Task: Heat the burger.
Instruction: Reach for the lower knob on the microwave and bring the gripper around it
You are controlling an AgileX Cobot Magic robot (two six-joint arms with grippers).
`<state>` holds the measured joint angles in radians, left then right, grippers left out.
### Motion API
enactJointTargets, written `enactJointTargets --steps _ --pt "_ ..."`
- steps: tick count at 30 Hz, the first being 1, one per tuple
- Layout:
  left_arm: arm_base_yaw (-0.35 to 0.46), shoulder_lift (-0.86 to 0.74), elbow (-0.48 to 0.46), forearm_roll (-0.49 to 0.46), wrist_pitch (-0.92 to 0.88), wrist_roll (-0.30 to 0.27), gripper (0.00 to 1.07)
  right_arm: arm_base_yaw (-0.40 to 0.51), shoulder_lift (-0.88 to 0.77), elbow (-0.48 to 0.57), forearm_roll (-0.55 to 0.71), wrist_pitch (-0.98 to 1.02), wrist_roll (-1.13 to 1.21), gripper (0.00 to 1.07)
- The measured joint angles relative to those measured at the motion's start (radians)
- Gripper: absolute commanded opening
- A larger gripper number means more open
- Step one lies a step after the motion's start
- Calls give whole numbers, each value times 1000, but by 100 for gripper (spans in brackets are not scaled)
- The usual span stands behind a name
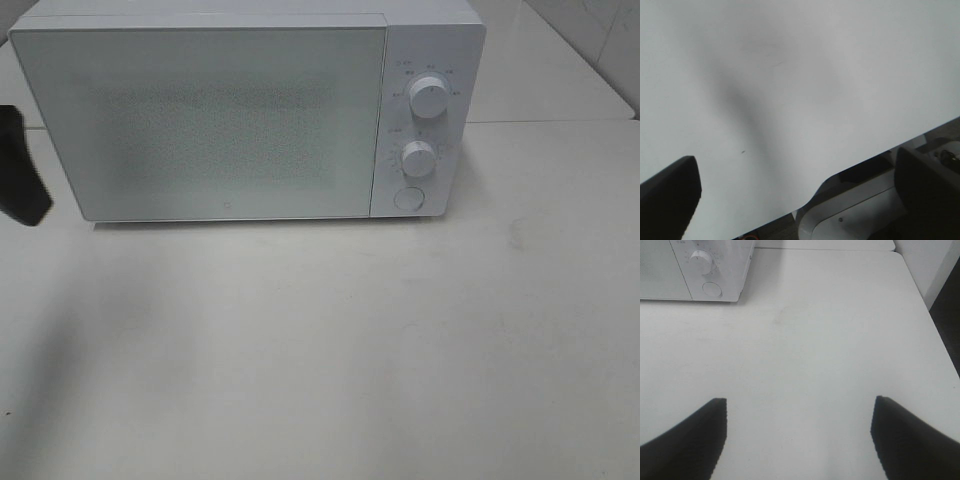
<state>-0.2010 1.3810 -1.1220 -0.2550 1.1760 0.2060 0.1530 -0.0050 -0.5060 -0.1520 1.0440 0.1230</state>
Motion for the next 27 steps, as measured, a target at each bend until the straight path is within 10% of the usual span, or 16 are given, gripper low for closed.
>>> enactJointTargets --steps 10,27 --pt "139 -286 141 158 34 -81 100 0 0 0 0 0 0 76" --pt "151 -816 473 196 -34 -95 100 0 0 0 0 0 0 76"
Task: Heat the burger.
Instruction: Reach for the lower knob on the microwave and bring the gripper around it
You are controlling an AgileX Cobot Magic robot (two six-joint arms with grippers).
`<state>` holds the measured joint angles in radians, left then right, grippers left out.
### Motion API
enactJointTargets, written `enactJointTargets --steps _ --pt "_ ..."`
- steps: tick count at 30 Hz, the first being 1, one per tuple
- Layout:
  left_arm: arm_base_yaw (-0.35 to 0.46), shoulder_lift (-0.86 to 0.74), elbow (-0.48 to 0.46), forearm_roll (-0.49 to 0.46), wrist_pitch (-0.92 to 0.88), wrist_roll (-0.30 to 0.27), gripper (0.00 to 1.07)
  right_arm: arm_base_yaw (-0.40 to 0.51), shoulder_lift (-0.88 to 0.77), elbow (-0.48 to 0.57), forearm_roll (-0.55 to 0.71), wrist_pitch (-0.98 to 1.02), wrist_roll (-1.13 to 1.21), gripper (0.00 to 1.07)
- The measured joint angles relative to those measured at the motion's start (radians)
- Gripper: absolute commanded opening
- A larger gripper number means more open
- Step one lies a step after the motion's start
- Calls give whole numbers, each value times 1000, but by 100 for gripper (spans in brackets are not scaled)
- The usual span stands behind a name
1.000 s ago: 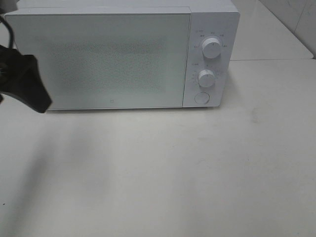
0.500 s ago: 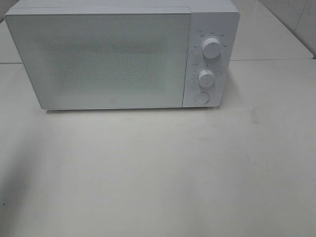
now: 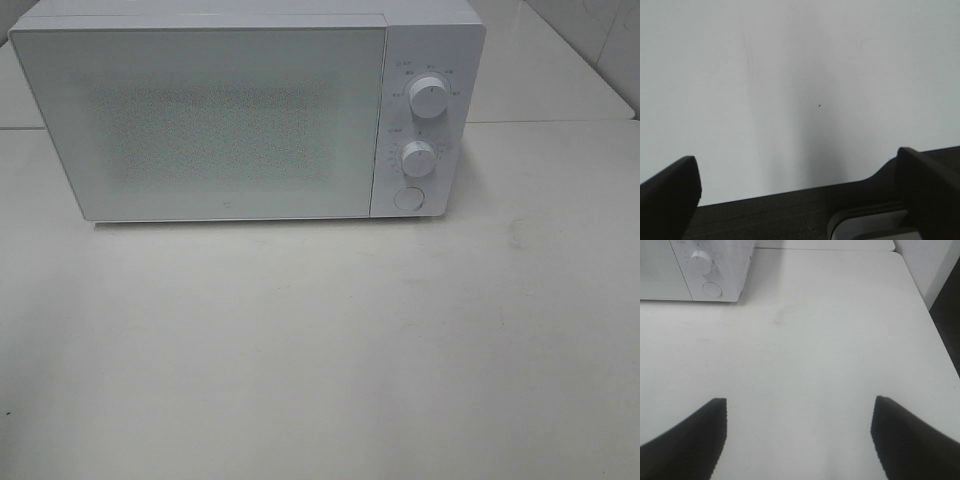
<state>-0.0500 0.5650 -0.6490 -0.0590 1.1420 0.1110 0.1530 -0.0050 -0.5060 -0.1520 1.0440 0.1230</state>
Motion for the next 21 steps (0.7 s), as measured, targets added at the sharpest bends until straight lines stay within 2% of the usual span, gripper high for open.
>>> enactJointTargets --steps 3,8,21 --pt "0 -28 20 0 -4 -2 100 0 0 0 0 0 0 76" --pt "0 -212 141 -1 -67 -24 100 0 0 0 0 0 0 76" --pt "0 -389 148 -1 -89 -33 100 0 0 0 0 0 0 76"
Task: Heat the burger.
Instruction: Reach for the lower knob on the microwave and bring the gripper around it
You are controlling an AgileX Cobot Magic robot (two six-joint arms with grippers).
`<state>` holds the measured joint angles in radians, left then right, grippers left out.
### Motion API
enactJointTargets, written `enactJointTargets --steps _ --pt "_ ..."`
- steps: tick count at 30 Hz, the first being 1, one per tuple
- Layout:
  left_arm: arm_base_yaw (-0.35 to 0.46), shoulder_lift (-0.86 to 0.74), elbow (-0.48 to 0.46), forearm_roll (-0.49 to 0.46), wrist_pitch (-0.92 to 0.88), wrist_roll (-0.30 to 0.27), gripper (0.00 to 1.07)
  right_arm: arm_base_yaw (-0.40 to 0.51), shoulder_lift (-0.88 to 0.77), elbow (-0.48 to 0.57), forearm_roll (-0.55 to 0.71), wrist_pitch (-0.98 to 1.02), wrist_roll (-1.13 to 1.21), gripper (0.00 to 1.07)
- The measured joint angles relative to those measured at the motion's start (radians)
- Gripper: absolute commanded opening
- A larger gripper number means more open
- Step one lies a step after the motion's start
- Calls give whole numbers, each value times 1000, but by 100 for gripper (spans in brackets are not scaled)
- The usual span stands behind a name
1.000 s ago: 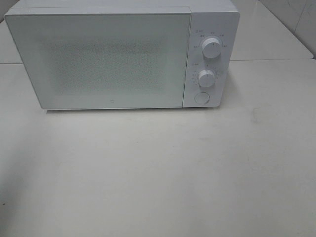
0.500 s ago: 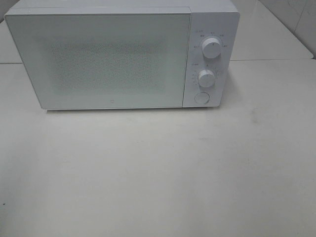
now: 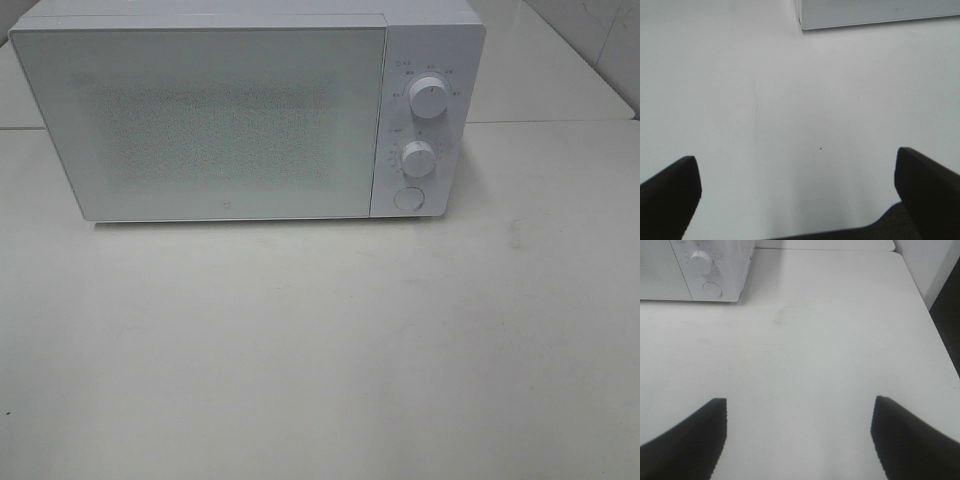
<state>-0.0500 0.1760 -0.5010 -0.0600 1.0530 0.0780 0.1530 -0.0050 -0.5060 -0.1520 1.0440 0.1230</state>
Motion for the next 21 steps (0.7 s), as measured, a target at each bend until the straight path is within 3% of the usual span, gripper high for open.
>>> enactJointTargets --steps 3,11,21 --pt "1 -11 0 -1 -1 0 100 0 0 0 0 0 0 76" --pt "116 -177 0 -3 -3 0 100 0 0 0 0 0 0 76" --pt "120 -181 0 -11 -3 0 100 0 0 0 0 0 0 76"
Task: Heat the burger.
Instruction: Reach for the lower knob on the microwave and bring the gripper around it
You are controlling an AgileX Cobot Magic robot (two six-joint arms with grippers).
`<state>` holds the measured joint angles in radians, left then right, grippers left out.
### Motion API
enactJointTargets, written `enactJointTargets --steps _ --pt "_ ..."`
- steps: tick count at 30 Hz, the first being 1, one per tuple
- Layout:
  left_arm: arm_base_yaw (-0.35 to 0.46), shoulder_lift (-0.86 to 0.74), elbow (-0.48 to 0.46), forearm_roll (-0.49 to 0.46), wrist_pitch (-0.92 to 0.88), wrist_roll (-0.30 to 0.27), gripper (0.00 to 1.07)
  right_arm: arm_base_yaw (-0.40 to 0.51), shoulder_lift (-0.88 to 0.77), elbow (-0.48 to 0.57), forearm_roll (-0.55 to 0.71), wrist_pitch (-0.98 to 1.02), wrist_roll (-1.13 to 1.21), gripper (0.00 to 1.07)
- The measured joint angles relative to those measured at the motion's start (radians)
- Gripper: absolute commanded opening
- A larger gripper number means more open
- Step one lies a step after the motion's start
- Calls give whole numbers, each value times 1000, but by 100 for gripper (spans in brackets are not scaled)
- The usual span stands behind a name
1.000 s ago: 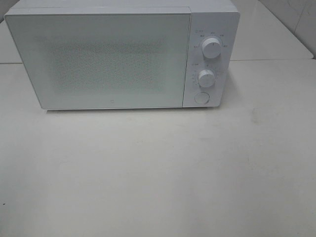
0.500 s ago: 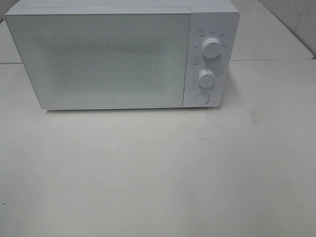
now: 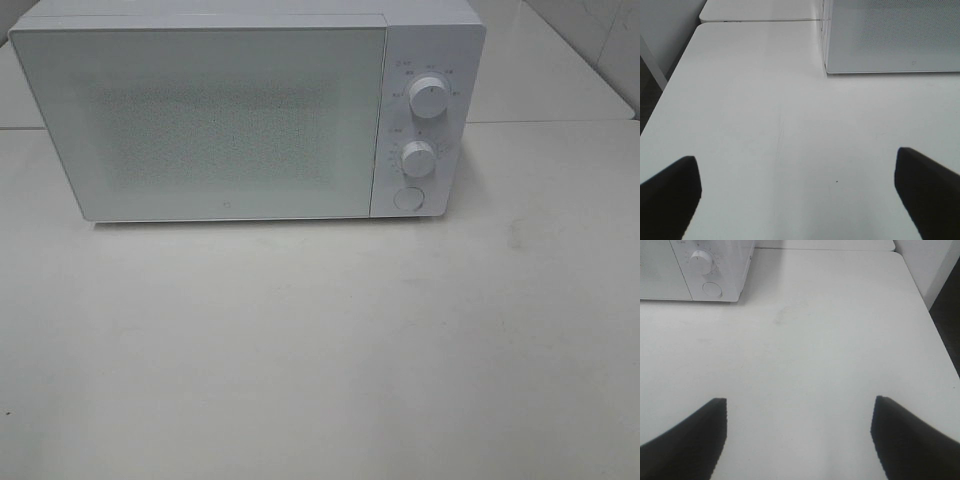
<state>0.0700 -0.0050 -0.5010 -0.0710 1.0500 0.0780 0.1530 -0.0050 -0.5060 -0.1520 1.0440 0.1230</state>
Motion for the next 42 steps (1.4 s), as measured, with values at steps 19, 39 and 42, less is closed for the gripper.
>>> enactJointTargets --steps 19,39,42 --pt "0 0 0 -3 0 -1 100 0 0 0 0 0 0 76" --pt "0 0 0 -3 0 -1 100 0 0 0 0 0 0 76" --pt "0 0 0 -3 0 -1 100 0 0 0 0 0 0 76"
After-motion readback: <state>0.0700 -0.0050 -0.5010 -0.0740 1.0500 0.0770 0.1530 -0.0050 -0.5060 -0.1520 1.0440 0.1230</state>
